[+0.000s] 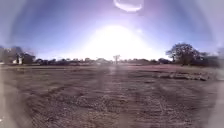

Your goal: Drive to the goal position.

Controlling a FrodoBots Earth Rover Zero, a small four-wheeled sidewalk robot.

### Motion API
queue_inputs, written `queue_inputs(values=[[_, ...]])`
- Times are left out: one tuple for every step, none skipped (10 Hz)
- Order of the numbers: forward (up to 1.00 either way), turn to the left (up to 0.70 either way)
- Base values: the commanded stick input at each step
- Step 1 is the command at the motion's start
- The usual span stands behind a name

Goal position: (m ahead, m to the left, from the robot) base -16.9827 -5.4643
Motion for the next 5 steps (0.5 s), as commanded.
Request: queue_inputs(values=[[0.5,0.05],[0.5,0.02],[0.5,0.0],[0.5,0.0],[0.5,0.0]])
